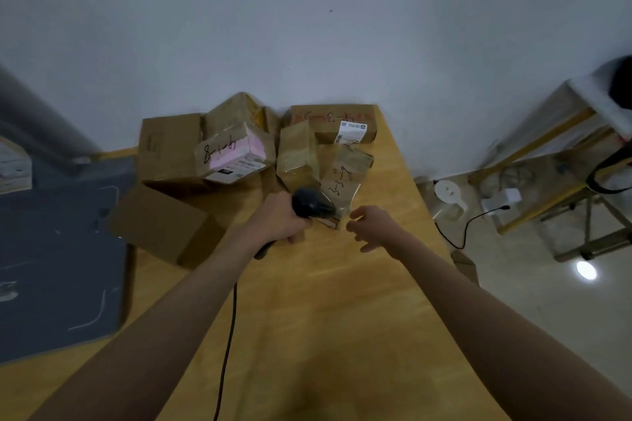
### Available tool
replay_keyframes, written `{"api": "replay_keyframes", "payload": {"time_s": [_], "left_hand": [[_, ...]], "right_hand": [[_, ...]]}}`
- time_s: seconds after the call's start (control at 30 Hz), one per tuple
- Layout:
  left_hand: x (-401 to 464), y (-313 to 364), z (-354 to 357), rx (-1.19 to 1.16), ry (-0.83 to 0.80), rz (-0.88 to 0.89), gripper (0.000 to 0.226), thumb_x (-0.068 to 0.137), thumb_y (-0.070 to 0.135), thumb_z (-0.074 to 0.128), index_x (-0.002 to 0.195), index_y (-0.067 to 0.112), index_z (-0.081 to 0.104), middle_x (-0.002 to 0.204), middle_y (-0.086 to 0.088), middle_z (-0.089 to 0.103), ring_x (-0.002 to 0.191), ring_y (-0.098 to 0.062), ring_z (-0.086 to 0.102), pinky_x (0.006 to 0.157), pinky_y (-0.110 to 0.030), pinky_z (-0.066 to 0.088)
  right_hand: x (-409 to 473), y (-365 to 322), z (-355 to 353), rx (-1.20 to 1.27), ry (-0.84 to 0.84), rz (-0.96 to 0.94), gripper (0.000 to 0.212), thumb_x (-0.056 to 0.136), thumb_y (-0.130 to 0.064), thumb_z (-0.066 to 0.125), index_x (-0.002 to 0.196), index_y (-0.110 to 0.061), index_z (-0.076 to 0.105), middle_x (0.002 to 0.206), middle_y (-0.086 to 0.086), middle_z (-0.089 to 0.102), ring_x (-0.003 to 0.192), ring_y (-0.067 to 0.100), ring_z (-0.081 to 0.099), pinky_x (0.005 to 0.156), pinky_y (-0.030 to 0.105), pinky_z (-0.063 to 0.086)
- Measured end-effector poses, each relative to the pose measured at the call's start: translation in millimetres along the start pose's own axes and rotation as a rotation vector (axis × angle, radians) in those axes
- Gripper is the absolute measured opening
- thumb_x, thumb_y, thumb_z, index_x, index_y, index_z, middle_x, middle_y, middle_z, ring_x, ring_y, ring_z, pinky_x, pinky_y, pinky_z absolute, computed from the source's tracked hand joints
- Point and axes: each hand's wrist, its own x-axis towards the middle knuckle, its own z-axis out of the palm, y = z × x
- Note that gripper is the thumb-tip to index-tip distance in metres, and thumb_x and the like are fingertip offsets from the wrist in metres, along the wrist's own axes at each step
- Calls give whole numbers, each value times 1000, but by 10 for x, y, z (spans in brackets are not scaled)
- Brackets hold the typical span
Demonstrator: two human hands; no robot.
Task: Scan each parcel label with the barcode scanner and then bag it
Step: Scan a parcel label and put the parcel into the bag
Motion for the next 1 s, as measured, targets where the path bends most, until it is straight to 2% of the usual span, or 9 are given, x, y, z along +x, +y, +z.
{"api": "replay_keyframes", "payload": {"time_s": [0.17, 0.3, 0.37, 0.43, 0.53, 0.7, 0.8, 0.9, 1.0], "left_hand": [[507, -26, 248, -93, -45, -116, 16, 83, 18, 73, 97, 14, 69, 76, -3, 73, 59, -15, 72, 65, -31, 61], [729, -67, 355, -197, -76, -162, 18, 82, 20, 76, 98, 16, 69, 70, 2, 70, 58, -14, 72, 59, -26, 57], [768, -75, 406, -199, -87, -172, 17, 82, 19, 76, 97, 16, 69, 66, 2, 69, 56, -13, 71, 55, -23, 55], [777, -74, 456, -185, -89, -168, 21, 82, 18, 75, 101, 13, 70, 69, 0, 71, 56, -13, 71, 51, -20, 52], [728, -84, 524, -185, -114, -182, 26, 81, 20, 76, 106, 12, 70, 79, -4, 75, 60, -15, 73, 51, -21, 51], [374, -70, 733, -156, -223, -154, 27, 84, 19, 74, 108, 9, 68, 72, 0, 71, 61, -17, 73, 54, -24, 55], [1, -115, 918, -192, -244, -138, 24, 84, 17, 74, 106, 13, 66, 80, -2, 71, 63, -20, 73, 57, -27, 56], [-400, -258, 1099, -165, -243, -148, 22, 82, 18, 74, 102, 11, 68, 72, 1, 70, 61, -16, 73, 58, -28, 57], [-817, -473, 1273, -216, -238, -174, 20, 81, 18, 75, 99, 10, 70, 71, -5, 73, 62, -18, 73, 64, -36, 59]], "right_hand": [[513, 193, 99, 253, -82, 84, 55, 98, -12, 57, 149, -4, 40, 135, 15, 55, 113, 29, 60, 67, 32, 60], [728, 264, 143, 480, -143, 65, 43, 98, -9, 55, 141, -11, 49, 130, 12, 58, 119, 27, 57, 93, 43, 56], [769, 304, 186, 560, -168, 62, 37, 98, -12, 55, 134, -16, 52, 127, 8, 60, 119, 24, 57, 96, 44, 55], [786, 362, 235, 603, -158, 82, 43, 97, -15, 56, 139, -17, 47, 128, 6, 61, 117, 22, 58, 92, 41, 55], [725, 483, 281, 586, -108, 120, 50, 97, -22, 59, 144, -15, 43, 124, 7, 61, 112, 21, 60, 82, 35, 55], [329, 776, 355, 494, -58, 152, 55, 97, -32, 62, 145, -16, 42, 116, 5, 61, 106, 22, 62, 74, 33, 57], [-20, 978, 503, 444, -34, 141, 52, 99, -31, 58, 146, -17, 42, 105, 1, 61, 100, 20, 64, 72, 33, 58], [-411, 1164, 712, 408, -9, 120, 47, 101, -26, 56, 145, -17, 42, 97, -5, 60, 89, 10, 61, 69, 30, 57], [-746, 1329, 978, 364, 13, 111, 42, 101, -23, 56, 141, -16, 44, 93, -5, 62, 85, 9, 62, 67, 31, 57]]}}
